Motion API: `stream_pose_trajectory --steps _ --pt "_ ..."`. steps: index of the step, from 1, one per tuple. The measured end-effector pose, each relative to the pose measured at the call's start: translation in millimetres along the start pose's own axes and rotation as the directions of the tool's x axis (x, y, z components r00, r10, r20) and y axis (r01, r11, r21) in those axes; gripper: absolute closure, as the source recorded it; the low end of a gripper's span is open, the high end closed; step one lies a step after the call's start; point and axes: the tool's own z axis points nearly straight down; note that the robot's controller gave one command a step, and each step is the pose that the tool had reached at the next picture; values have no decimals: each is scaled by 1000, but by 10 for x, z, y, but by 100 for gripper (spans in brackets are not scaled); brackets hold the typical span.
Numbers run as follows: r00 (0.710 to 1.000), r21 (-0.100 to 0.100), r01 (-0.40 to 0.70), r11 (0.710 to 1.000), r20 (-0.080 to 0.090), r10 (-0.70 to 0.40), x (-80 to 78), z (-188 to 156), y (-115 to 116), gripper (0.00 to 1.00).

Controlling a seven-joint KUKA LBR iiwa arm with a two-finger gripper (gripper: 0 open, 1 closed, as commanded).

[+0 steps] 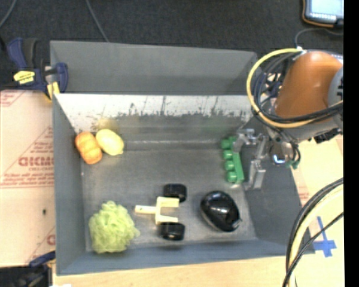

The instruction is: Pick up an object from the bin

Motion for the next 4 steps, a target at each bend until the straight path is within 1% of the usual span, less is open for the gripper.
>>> stream_pose_trajectory --steps 1,2,3,4 --pt "1000 2 3 1000 8 -3 -16 -50 5 0" --pt "1000 4 15 1000 20 -15 125 155 31 0" --pt "995 0 -97 995 5 97 542 382 136 0" --pt "999 5 36 999 18 -36 770 251 150 0"
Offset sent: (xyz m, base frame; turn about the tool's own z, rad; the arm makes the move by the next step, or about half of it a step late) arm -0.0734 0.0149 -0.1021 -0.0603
